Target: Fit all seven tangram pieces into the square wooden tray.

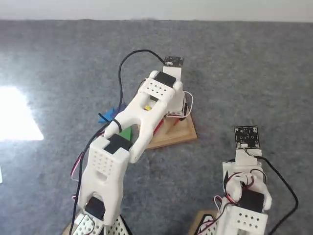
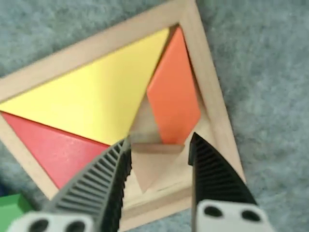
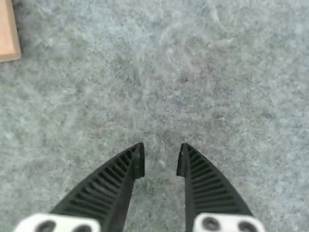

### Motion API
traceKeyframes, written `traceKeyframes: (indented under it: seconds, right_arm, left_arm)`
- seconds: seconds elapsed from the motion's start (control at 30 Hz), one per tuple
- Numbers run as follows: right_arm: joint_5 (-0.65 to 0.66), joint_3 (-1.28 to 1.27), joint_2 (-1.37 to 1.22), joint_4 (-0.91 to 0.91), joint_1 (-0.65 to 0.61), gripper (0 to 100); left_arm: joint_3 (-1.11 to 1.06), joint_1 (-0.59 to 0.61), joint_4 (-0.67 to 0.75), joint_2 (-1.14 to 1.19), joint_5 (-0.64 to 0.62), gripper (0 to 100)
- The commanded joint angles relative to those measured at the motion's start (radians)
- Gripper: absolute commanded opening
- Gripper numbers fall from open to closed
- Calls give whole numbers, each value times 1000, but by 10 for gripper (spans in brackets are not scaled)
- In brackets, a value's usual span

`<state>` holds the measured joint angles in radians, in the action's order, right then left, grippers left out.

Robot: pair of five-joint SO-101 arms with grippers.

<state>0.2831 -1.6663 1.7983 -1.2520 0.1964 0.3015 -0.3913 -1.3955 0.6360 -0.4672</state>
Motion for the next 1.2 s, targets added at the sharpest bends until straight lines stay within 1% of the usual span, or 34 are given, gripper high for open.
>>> traceKeyframes:
  seconds: [0.0, 0.13, 0.33, 0.43, 0.5, 0.63, 0.77, 0.93, 1.03, 1.1, 1.17]
  right_arm:
    - [8, -17, 8, 5, -7, 137]
    - [8, -17, 8, 5, -7, 137]
    - [8, -17, 8, 5, -7, 137]
    - [8, -17, 8, 5, -7, 137]
    - [8, -17, 8, 5, -8, 137]
    - [9, -17, 8, 7, -8, 137]
    - [9, -17, 8, 7, -8, 137]
    - [9, -17, 8, 7, -8, 137]
    - [9, -17, 8, 7, -8, 137]
    - [9, -17, 8, 7, -8, 137]
    - [9, -17, 8, 7, -8, 137]
  left_arm:
    - [119, 35, 6, -17, 46, 188]
    - [211, 66, 3, -8, 72, 188]
    - [188, 87, 18, -6, 114, 188]
    - [162, 106, 3, -11, 155, 188]
    - [145, 86, -41, -17, 193, 188]
    - [142, -3, -144, -23, 249, 188]
    - [105, -66, -181, -81, 330, 188]
    - [-44, -77, -129, -147, 393, 182]
    - [-128, -77, -54, -153, 436, 164]
    - [-168, -77, -8, -150, 468, 161]
    - [-179, -87, 2, -155, 493, 161]
